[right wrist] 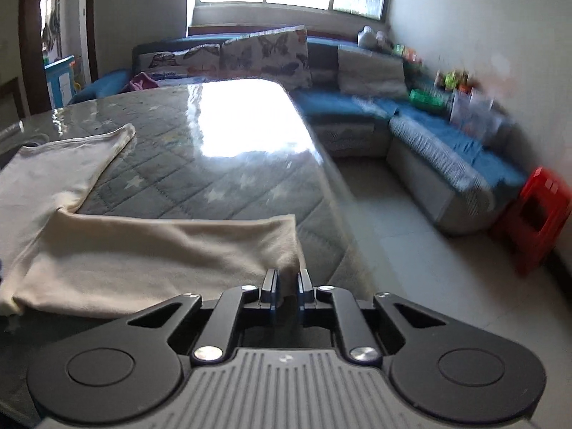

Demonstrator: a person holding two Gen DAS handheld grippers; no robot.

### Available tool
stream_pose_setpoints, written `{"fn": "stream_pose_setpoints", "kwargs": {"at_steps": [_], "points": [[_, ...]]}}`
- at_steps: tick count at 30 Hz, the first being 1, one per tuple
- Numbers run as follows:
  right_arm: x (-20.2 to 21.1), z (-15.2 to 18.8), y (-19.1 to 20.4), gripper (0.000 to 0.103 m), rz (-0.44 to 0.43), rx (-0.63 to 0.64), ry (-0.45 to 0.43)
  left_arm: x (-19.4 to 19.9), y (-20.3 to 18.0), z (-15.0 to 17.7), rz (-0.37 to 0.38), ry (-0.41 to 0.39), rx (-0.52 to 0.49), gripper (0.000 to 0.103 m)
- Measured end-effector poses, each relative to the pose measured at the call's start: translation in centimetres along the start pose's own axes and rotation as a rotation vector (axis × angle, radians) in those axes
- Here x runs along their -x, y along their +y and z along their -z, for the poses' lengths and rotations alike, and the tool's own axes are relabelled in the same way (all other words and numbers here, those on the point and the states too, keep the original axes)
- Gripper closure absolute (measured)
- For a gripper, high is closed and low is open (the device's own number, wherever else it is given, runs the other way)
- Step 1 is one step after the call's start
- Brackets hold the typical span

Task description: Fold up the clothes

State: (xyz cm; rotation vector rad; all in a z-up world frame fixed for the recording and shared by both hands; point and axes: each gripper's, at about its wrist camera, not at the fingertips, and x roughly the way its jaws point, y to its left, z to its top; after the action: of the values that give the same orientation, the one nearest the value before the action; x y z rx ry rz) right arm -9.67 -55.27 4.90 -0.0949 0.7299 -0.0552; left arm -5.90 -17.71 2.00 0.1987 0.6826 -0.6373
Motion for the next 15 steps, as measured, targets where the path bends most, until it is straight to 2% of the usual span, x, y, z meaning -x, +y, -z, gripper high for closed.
{"fn": "stream_pose_setpoints", "kwargs": {"at_steps": [4, 10, 12, 13, 15], "points": [[-0.2, -1.3, 0.1, 0.094, 0.044, 0.035, -0.035, 0.0, -0.2, 0.2, 0.009, -0.002, -0.021, 0.078], [-2.5, -0.3, 0.2, 0.093, 0.05, 0.017, 0.001, 0.1, -0.4, 0.3, 0.013, -0.003, -0.043, 0.075], [-2.6, 0.0, 0.0, 0.09, 0.043, -0.007, -0.001, 0.2, -0.4, 0.1, 0.015, -0.008, -0.045, 0.075], [-2.4, -0.1, -0.2, 0.083, 0.037, -0.028, -0.003, 0.3, -0.4, 0.0, 0.016, -0.011, -0.046, 0.075], [-1.7, -0.3, -0.2, 0.082, 0.033, -0.038, -0.016, 0.4, -0.4, -0.3, 0.018, -0.019, -0.047, 0.075]]}}
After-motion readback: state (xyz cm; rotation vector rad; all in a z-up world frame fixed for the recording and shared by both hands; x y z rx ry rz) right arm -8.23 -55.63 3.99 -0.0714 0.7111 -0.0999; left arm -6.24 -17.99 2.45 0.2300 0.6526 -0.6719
